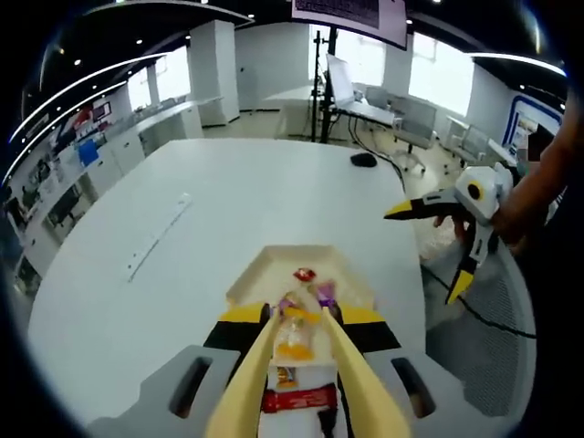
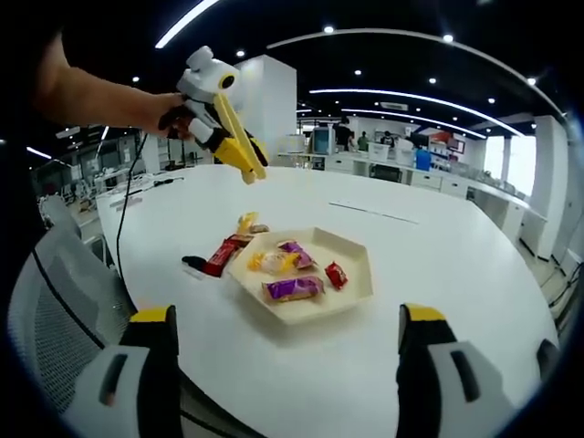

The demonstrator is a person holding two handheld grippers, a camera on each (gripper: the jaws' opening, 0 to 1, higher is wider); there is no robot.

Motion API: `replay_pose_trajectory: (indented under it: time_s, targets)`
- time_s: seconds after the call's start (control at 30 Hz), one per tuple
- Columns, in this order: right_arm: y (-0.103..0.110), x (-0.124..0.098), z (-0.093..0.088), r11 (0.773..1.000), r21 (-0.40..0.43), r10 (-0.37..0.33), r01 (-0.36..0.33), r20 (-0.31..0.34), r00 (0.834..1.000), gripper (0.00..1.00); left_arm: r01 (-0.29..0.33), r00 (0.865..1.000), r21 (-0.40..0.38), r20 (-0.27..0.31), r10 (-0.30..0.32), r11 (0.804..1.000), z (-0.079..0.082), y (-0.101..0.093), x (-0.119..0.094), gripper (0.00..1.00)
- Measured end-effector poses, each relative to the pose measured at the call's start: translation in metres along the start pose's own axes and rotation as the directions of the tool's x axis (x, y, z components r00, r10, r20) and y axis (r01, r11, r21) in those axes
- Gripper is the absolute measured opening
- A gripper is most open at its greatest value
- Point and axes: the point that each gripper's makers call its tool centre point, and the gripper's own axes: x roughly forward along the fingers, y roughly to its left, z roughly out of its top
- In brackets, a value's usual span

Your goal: Place the target food into the container with the food tongs after gripping and lifting it, then release it inside without dropping or visibly crushing the food.

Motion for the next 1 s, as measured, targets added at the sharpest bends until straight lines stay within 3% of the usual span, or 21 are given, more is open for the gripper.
replay_pose_trajectory:
  time_s: [0.07,0.13,0.57,0.73,0.77,1.0]
  targets:
    - [-0.001,0.0,-0.001,1.0,0.005,-0.005,0.005,-0.001,1.0,0.99,-0.035,0.998,0.023,0.059,0.033,0.999,0.003,0.003,-0.005,0.24]
    - [-0.001,-0.001,0.0,1.0,0.02,-0.004,0.004,0.005,1.0,0.99,-0.037,0.997,0.029,0.073,0.034,0.999,-0.002,0.001,-0.011,0.24]
    - [-0.003,-0.001,-0.002,1.0,0.024,-0.012,0.012,-0.004,1.0,0.98,-0.036,0.991,0.0,0.126,0.035,0.999,-0.037,0.001,-0.025,0.24]
    - [-0.004,-0.001,-0.003,1.0,0.027,-0.014,0.014,-0.005,1.0,0.98,-0.013,0.987,0.024,0.163,0.009,1.0,-0.046,-0.007,-0.027,0.25]
    - [-0.004,-0.001,-0.003,0.999,0.031,-0.013,0.014,-0.007,1.0,0.98,-0.031,0.983,0.061,0.181,0.019,0.998,-0.046,-0.006,-0.028,0.25]
    - [-0.002,-0.001,-0.004,0.999,0.039,-0.005,0.005,-0.009,1.0,0.99,-0.012,0.981,0.011,0.192,0.01,1.0,-0.064,-0.01,-0.032,0.24]
